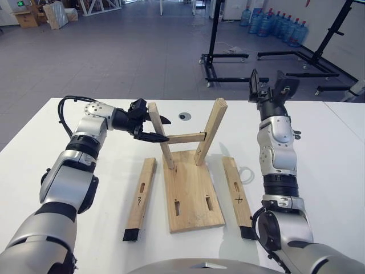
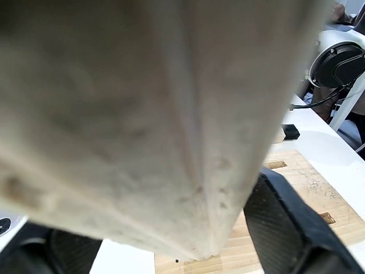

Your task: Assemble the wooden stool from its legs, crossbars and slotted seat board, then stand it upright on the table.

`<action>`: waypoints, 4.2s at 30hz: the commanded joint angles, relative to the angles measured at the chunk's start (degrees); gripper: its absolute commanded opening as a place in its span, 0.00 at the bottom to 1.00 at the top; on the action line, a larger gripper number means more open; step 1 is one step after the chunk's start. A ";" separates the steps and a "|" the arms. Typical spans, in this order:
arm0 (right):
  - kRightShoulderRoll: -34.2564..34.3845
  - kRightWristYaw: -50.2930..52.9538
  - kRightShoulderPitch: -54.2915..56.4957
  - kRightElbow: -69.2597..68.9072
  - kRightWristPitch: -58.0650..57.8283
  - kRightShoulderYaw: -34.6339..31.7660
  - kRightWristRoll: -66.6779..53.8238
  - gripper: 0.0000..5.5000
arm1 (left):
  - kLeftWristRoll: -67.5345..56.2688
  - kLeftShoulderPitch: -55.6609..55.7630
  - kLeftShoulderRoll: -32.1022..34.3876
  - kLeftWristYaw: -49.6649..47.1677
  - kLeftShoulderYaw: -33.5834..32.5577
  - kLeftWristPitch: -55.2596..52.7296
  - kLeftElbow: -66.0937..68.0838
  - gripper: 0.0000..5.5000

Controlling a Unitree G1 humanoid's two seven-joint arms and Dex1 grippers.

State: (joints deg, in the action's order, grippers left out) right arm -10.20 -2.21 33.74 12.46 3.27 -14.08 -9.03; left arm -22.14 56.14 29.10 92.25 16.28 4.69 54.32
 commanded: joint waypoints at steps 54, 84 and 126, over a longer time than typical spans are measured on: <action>-3.01 1.87 -12.54 -19.78 -12.50 -3.15 -2.60 0.67 | 12.94 -63.48 7.27 -57.29 -23.20 -22.68 -30.54 0.23; 7.32 -6.48 -16.83 -38.04 -41.62 8.17 -57.30 0.67 | 6.19 -36.99 -9.57 -51.88 -9.76 2.47 -62.79 0.23; 1.25 -2.66 -36.67 -44.16 -40.67 -4.26 -82.74 0.07 | 4.76 -45.79 -11.20 -53.35 -10.76 -2.66 -65.83 0.48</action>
State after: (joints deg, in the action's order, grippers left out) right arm -7.17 -7.59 0.15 -29.99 -36.59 -18.02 -90.23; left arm -17.65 11.70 17.90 40.33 6.61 2.03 -9.69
